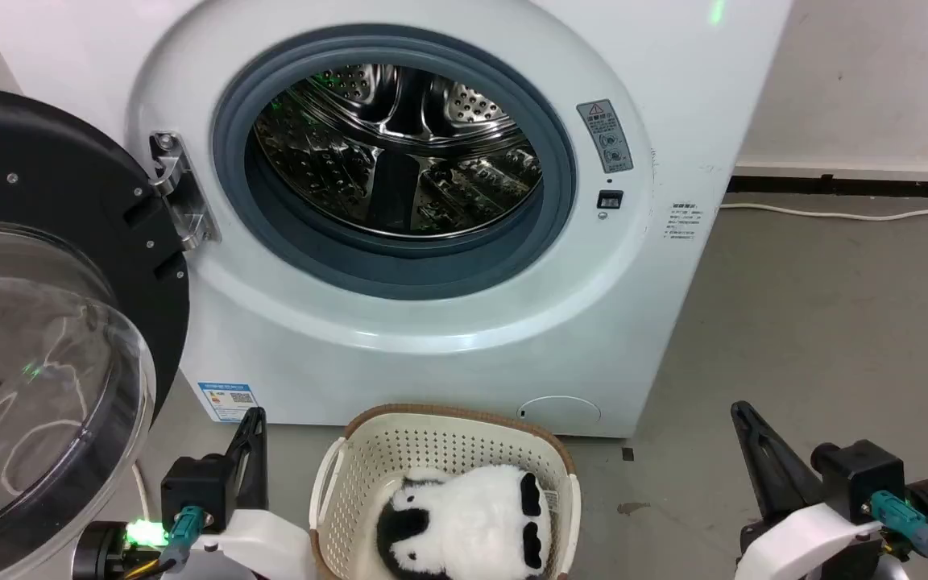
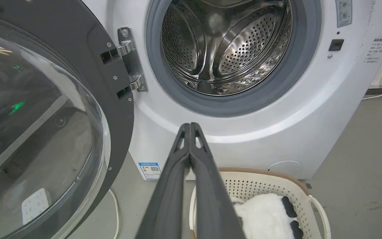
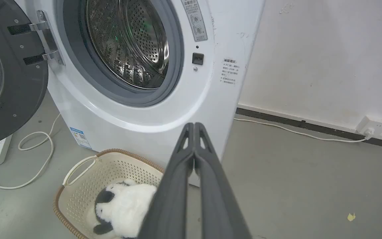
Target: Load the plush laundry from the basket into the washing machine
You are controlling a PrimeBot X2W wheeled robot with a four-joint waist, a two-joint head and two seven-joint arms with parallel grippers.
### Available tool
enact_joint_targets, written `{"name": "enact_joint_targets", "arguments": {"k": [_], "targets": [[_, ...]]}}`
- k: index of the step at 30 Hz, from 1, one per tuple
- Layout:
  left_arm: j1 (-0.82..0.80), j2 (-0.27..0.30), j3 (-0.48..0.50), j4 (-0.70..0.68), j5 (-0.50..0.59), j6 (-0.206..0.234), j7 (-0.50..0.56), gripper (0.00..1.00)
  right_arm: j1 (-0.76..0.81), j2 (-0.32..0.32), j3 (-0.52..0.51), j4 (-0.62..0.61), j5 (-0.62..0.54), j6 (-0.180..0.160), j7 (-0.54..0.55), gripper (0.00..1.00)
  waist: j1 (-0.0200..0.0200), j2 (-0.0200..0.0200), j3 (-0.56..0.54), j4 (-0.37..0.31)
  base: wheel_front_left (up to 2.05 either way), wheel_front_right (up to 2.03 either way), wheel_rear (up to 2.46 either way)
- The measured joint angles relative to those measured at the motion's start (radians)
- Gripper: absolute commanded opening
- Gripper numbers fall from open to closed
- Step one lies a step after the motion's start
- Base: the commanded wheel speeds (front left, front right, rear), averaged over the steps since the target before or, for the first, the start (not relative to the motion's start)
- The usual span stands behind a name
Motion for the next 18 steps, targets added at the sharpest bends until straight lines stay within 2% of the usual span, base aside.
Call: {"name": "enact_joint_targets", "arguments": {"k": [18], "targets": [[0.0, 0.0, 0.0, 0.0, 0.0, 0.0, 0.0, 0.0, 0.0, 0.0, 0.0, 0.0, 0.0, 0.0, 0.0, 0.0, 0.0, 0.0, 0.0, 0.0, 0.0, 0.0, 0.0]]}}
